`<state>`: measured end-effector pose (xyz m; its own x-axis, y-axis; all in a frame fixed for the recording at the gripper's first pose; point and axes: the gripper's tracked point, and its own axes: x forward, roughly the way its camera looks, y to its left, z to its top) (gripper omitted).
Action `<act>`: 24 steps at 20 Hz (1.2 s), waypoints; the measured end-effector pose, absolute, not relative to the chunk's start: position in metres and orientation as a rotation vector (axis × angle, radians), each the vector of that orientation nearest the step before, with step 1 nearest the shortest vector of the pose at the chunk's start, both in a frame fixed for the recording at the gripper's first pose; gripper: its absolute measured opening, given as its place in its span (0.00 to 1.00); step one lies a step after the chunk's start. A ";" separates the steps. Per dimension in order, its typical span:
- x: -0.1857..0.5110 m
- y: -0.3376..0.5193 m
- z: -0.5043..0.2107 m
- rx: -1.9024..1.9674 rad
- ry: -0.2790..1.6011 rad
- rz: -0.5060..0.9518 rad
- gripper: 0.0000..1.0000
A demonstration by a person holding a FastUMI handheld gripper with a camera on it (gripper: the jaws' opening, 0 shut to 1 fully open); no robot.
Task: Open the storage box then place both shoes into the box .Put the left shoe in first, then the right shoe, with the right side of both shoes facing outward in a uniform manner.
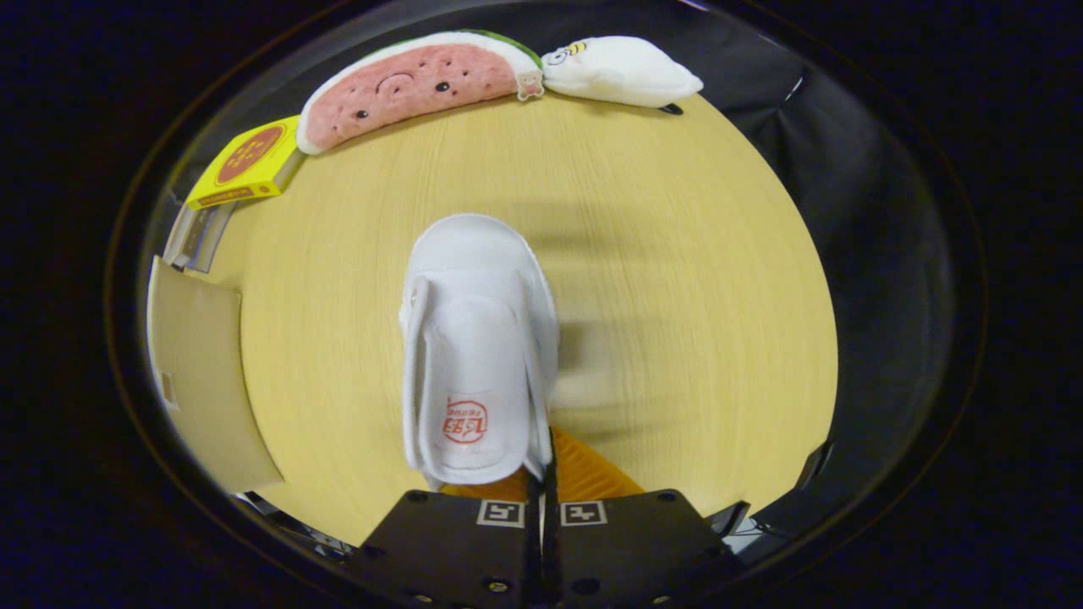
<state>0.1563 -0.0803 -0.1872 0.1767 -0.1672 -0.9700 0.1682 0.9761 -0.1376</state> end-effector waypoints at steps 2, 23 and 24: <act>0.155 -0.083 -0.194 -0.007 1.389 -0.208 0.01; 0.127 -0.011 -0.101 0.346 1.262 -0.023 0.00; 0.125 -0.009 -0.094 0.334 1.243 -0.013 0.00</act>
